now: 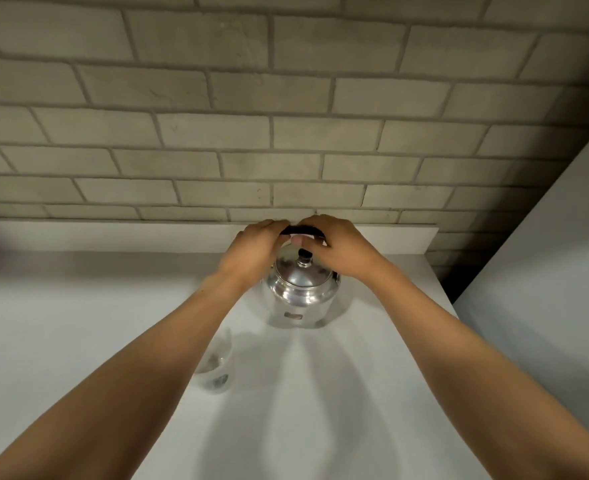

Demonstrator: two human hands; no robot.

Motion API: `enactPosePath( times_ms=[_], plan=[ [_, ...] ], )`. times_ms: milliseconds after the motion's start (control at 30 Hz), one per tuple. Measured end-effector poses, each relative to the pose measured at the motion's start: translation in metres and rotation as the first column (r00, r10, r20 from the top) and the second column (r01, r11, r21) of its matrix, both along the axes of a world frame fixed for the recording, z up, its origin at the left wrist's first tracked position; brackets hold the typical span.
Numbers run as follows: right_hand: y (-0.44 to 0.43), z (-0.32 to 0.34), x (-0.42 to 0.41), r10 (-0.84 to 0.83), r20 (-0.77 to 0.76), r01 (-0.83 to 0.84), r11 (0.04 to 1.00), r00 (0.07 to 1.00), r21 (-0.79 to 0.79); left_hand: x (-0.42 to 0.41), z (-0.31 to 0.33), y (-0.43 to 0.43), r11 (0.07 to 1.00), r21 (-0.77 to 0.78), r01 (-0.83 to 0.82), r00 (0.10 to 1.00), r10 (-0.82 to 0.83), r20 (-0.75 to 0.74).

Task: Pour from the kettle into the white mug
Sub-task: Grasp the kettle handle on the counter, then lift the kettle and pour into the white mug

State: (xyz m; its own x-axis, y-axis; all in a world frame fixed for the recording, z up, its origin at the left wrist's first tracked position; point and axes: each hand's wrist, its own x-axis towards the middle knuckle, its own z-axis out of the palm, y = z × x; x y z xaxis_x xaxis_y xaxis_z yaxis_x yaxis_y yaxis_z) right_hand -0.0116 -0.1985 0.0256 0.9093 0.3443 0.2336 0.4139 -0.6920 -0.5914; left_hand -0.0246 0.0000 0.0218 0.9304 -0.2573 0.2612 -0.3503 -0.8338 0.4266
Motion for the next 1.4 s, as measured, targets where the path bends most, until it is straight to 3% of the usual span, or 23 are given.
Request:
enactPosePath(
  times_ms=[100,233,333,600,933,1400],
  plan=[
    [0.001,0.009,-0.019,0.003,0.017,-0.003,0.999,1.0,-0.045,-0.031,0.013,0.0,1.0,-0.002,-0.004,0.999,0.005,0.037],
    [0.003,0.013,-0.049,0.011,0.064,-0.004,0.992,0.998,-0.122,-0.07,0.016,0.002,0.994,-0.108,-0.009,1.0,0.01,0.003],
    [0.005,0.013,-0.071,0.017,0.101,-0.002,0.989,0.995,-0.146,-0.105,0.012,0.006,0.981,-0.194,0.0,0.998,0.012,0.062],
    [-0.002,0.023,-0.105,-0.011,0.18,0.037,0.99,0.984,-0.139,-0.185,-0.031,-0.003,1.0,0.0,0.013,0.93,-0.012,0.366],
    [0.004,0.028,-0.133,0.034,0.184,0.003,0.98,0.982,-0.2,-0.196,-0.056,-0.015,0.997,-0.065,0.037,0.999,-0.039,-0.03],
    [0.044,0.073,-0.134,0.227,0.209,-0.115,0.89,0.951,-0.442,-0.204,-0.046,-0.021,0.936,-0.344,-0.071,0.993,0.033,-0.115]
  ],
)
